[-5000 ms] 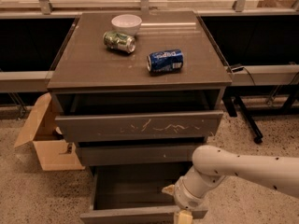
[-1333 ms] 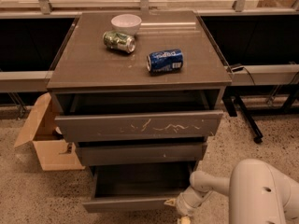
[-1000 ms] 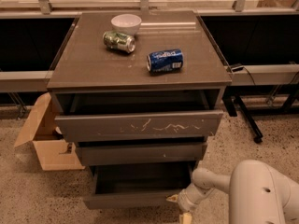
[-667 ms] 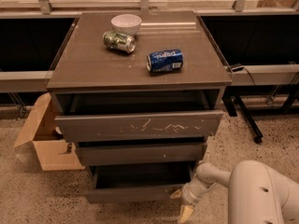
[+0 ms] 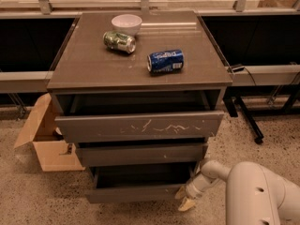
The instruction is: Close bottom drawer
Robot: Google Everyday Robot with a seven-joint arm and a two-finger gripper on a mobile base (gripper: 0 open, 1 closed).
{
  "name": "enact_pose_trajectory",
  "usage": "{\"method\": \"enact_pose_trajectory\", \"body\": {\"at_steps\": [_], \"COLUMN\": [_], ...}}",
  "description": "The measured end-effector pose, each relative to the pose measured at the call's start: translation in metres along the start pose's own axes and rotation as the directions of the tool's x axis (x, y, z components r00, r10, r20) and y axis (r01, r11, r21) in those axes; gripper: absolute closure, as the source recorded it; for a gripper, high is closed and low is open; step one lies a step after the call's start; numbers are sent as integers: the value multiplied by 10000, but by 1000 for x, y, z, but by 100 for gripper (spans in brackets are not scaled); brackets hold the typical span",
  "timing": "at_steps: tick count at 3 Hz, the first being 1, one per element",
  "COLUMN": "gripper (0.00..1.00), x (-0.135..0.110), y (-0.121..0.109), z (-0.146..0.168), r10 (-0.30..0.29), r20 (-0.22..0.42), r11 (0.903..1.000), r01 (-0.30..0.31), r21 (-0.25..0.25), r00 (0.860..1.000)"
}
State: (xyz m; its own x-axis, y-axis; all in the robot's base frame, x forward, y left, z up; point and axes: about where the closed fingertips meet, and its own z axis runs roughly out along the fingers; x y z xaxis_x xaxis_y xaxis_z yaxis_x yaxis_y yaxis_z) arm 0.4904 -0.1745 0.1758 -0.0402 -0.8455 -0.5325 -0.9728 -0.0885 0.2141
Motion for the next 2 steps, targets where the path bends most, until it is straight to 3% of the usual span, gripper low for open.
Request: {"method": "enact_pose_trajectory", "body": {"at_steps": [2], "gripper": [0], "x": [11], "y": [-22], "z": [-13], "r10": [311], "r20": [0], "r11": [9988], "r01": [-311], "r21": [367], "r00": [9995]}}
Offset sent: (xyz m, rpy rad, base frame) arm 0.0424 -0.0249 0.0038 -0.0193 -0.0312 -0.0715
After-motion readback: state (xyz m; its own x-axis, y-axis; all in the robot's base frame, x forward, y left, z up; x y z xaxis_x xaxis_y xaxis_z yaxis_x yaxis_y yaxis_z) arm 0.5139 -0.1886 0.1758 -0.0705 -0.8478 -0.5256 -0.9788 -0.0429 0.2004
